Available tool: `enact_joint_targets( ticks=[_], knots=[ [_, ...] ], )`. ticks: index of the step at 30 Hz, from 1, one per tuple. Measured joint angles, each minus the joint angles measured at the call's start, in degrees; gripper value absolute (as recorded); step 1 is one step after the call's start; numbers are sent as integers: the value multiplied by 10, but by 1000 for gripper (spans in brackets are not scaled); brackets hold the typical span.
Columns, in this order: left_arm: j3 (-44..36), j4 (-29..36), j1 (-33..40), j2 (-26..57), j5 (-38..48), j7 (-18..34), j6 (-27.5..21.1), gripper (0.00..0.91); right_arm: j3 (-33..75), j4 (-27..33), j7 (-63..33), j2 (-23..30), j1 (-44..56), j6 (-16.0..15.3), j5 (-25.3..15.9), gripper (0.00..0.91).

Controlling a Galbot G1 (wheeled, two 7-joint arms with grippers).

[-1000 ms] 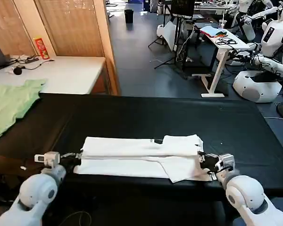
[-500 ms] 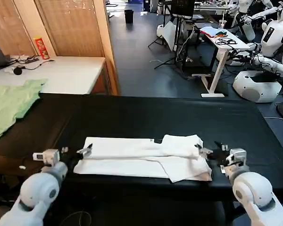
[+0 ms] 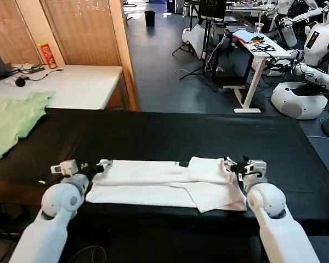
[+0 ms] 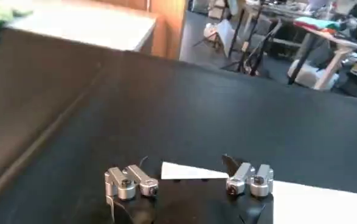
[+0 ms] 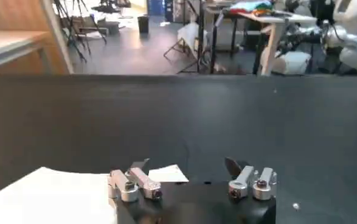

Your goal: Fold and organize the clothes.

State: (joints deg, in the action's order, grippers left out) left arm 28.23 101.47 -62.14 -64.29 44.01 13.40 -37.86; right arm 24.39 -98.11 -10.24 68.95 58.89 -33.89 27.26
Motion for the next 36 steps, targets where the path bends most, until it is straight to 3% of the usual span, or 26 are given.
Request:
enact_joint_targets(
  ticks=[2, 3, 4, 5, 7, 8, 14, 19, 20, 21, 22, 23, 36],
  knots=[
    [0, -6, 0, -1, -2, -1, 0, 361, -3, 1, 1, 4, 0, -1, -2, 468],
    [1, -9, 0, -1, -2, -2, 0, 322, -4, 2, 1, 5, 0, -1, -3, 400],
    [1, -11, 0, -1, -2, -3, -1, 224, -4, 3, 1, 7, 0, -1, -4, 283],
    [2, -12, 0, -1, -3, -3, -1, 224, -5, 4, 1, 8, 1, -1, -5, 263],
    [2, -12, 0, -1, -3, -6, -2, 146, -5, 5, 1, 10, 2, 0, -6, 117],
    [2, -13, 0, -2, -5, -7, -2, 127, -4, 5, 0, 11, 3, 1, -7, 88],
    [-3, -15, 0, -7, -38, -21, 10, 0, 3, 6, -9, 20, 10, 20, -19, 68],
    [-9, -17, 2, -14, -96, -32, 42, 0, 9, 5, -17, 32, 15, 32, -29, 68],
    [-10, -19, 3, -15, -104, -32, 45, 10, 9, 4, -17, 34, 16, 34, -29, 88],
    [-10, -20, 5, -16, -107, -32, 46, 68, 10, 3, -15, 35, 16, 34, -28, 176],
    [-9, -21, 6, -16, -109, -32, 47, 624, 11, 1, -12, 36, 18, 35, -28, 878],
    [-9, -21, 7, -16, -110, -33, 48, 878, 12, -2, -8, 36, 19, 35, -28, 878],
    [3, -8, 3, -5, -100, -39, 52, 878, 36, -69, 5, 9, 56, 25, -7, 878]
  ],
)
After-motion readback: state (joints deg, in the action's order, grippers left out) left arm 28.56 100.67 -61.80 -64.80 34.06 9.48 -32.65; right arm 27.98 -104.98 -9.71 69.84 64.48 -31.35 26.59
